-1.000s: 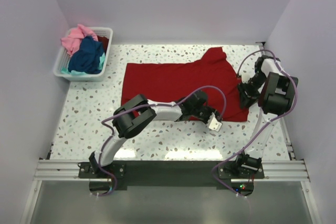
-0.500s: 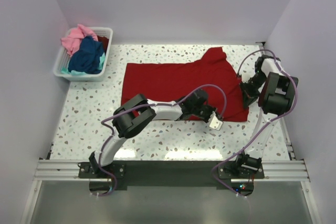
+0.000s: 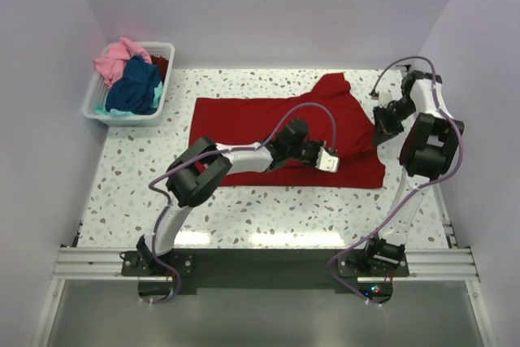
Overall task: Fold and stack the t-shirts
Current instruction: Fold the tshirt
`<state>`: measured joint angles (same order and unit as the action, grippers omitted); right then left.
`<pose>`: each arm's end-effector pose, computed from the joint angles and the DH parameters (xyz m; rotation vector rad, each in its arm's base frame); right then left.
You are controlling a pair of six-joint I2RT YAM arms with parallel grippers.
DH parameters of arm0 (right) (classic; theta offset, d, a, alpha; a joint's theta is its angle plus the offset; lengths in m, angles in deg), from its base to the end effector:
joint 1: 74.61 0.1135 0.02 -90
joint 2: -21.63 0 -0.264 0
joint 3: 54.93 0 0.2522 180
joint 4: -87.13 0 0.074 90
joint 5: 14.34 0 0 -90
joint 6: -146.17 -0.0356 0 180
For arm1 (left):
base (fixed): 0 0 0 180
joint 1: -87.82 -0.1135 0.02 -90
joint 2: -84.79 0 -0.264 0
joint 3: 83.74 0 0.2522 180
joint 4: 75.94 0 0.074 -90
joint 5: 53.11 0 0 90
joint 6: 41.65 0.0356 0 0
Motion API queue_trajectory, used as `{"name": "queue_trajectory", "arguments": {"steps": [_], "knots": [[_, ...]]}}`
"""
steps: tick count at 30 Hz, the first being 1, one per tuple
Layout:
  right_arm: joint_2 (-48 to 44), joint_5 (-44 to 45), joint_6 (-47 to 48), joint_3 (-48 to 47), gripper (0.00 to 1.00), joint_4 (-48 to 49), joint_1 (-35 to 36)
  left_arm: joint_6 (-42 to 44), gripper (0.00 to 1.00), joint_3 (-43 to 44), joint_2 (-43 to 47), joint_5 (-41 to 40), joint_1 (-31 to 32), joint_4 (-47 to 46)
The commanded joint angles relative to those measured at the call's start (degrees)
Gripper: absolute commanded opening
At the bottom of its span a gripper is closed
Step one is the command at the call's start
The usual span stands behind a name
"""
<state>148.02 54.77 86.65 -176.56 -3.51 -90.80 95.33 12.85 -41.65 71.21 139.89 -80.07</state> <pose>0.4048 -0.1043 0.1983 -0.3507 3.0098 0.5695 0.2846 -0.3978 0.1555 1.7373 0.9827 -0.6591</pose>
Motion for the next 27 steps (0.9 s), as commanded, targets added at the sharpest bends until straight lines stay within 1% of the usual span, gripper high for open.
{"name": "queue_trajectory", "arguments": {"steps": [1,6,13,16,22,25,26,27], "knots": [[1.3,-5.6,-2.3,-3.8,0.00,-7.5,-0.3,-5.9,0.00,3.6,1.7,-0.5,-2.7,-4.5],[3.5,-7.2,-5.1,-6.0,0.00,-5.6,-0.2,-9.0,0.02,5.9,-1.1,-2.2,-4.8,-7.0],[5.1,-10.6,-9.5,-8.0,0.00,-1.4,0.8,-9.2,0.02,7.3,-3.2,-3.7,-6.0,-8.3],[5.1,-11.6,-11.6,-8.4,0.00,0.9,1.3,-9.0,0.04,7.3,-3.6,-4.6,-6.1,-8.4],[4.2,-13.1,-15.8,-8.9,0.00,5.0,1.5,-12.1,0.18,7.3,-4.4,-9.5,-6.6,-9.7],[4.0,-15.6,-18.2,-8.7,0.00,7.5,1.6,-15.0,0.24,7.5,-4.8,-12.1,-7.0,-9.3],[4.0,-16.5,-18.8,-8.8,0.01,8.0,1.7,-15.9,0.30,7.7,-4.7,-12.7,-7.3,-8.7],[4.5,-17.1,-19.4,-9.3,0.03,8.0,1.9,-17.1,0.32,8.0,-4.6,-14.5,-7.5,-8.1]]}}
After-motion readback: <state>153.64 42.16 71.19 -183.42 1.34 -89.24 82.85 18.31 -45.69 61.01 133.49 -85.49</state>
